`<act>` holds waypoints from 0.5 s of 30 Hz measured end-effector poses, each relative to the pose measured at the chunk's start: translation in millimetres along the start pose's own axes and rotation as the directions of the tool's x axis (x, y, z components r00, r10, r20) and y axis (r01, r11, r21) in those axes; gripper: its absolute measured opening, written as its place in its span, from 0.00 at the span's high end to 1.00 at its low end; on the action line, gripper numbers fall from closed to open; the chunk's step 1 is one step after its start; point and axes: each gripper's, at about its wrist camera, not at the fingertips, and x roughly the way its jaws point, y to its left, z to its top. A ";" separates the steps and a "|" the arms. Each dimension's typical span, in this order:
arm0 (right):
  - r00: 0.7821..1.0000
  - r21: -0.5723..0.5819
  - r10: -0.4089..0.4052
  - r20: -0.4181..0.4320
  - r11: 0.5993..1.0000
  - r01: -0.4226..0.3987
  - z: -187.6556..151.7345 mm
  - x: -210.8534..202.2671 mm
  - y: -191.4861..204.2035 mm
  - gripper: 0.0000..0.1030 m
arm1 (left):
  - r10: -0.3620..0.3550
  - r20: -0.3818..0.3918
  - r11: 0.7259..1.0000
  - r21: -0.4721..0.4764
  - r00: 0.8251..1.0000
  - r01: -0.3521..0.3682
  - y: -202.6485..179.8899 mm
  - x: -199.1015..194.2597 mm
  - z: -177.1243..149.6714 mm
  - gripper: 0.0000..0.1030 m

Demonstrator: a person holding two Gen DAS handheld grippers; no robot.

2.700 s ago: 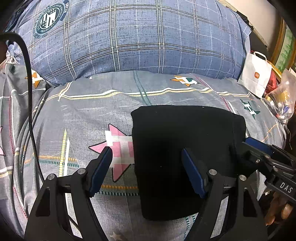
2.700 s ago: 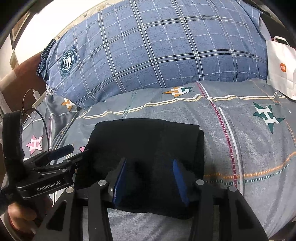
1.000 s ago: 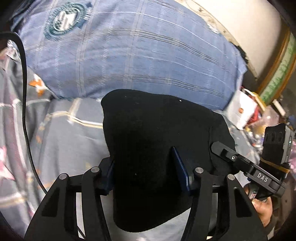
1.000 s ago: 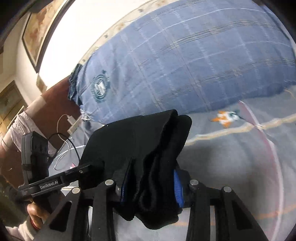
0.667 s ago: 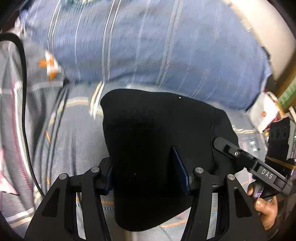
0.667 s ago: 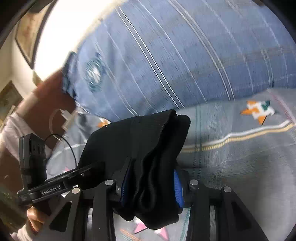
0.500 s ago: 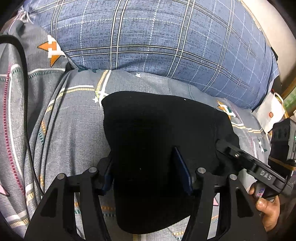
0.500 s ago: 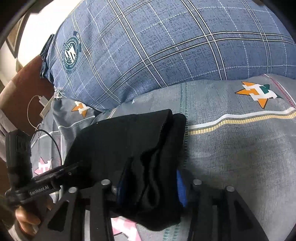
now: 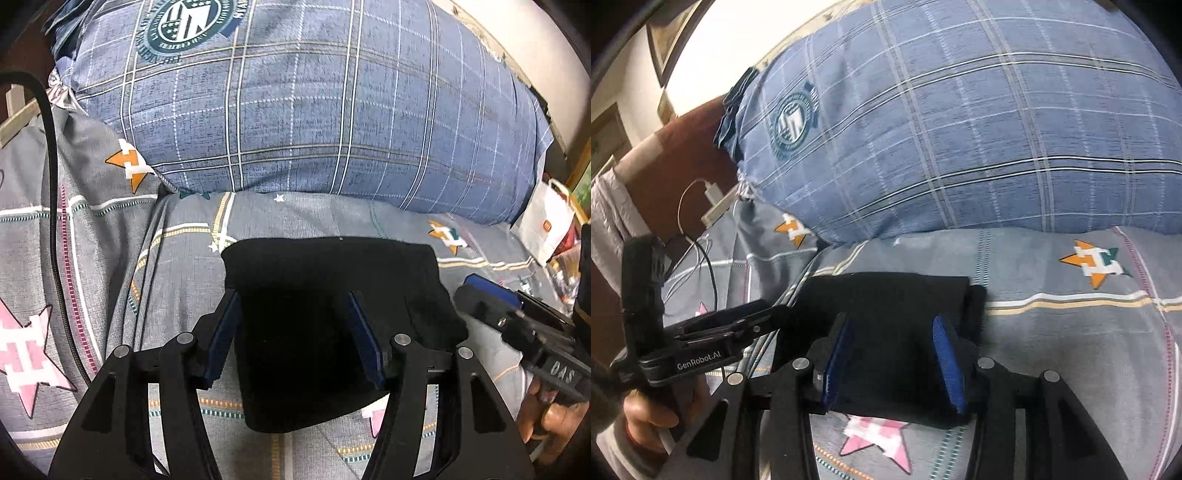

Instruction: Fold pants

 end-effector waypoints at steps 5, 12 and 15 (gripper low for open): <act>0.996 -0.033 -0.060 -0.070 0.998 0.057 -22.6 21.2 -3.3 0.57 | 0.083 -0.026 0.995 0.048 0.996 -0.082 -11.3 29.8 -13.3 0.43; 0.992 -0.149 -0.122 -0.044 0.982 0.114 -44.4 30.4 -0.3 0.57 | 0.117 -0.004 0.993 0.027 0.993 -0.117 -12.1 43.3 -14.5 0.38; 0.994 -0.103 -0.093 -0.049 0.991 0.087 -36.0 23.6 -2.8 0.57 | 0.122 0.001 0.992 0.021 0.993 -0.122 -12.5 37.5 -12.8 0.38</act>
